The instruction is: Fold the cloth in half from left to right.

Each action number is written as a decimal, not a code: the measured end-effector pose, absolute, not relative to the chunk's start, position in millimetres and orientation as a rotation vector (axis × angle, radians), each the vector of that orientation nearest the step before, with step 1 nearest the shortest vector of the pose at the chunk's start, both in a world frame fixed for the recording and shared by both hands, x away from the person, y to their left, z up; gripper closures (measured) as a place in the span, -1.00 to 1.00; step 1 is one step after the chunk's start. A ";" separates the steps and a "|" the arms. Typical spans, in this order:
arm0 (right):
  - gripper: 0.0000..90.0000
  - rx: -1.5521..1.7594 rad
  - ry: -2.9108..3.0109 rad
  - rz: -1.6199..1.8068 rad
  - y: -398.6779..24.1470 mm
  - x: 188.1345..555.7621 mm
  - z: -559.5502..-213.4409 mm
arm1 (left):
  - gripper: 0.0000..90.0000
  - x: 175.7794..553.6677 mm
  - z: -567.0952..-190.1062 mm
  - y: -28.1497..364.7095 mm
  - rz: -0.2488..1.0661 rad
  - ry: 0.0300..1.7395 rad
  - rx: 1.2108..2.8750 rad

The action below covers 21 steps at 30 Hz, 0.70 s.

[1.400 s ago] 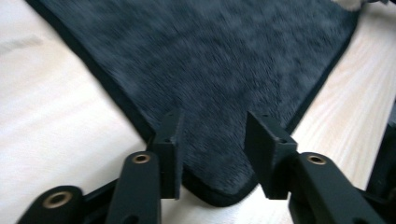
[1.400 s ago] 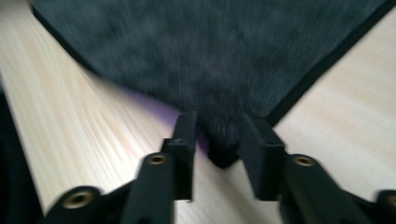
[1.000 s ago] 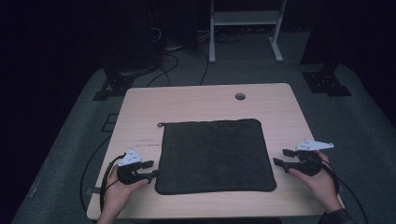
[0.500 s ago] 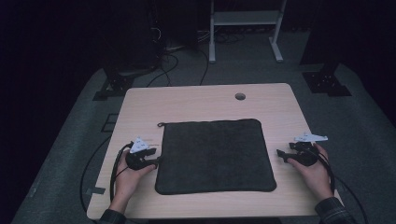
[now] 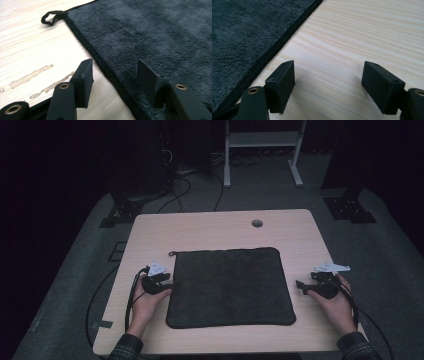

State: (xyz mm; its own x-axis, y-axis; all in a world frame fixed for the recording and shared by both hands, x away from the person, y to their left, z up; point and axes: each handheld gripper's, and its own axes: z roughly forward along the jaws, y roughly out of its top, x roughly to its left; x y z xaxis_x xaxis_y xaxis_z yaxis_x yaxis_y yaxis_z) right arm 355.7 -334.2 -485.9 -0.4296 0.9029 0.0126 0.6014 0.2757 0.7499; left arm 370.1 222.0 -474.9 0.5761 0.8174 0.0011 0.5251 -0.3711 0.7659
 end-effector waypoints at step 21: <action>-0.44 1.359 2.135 0.974 -334.0 355.6 -485.9 | 0.93 367.8 -478.5 219.1 0.417 1.207 1.961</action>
State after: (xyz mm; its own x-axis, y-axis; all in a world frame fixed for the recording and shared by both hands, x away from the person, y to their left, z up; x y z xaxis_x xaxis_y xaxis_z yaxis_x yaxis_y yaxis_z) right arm 355.6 -334.0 -485.9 -0.4297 0.9029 0.0151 0.6035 0.2747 0.7486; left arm 367.8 219.1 -478.5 0.4949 0.8610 -0.1170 0.6049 -0.2447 0.7577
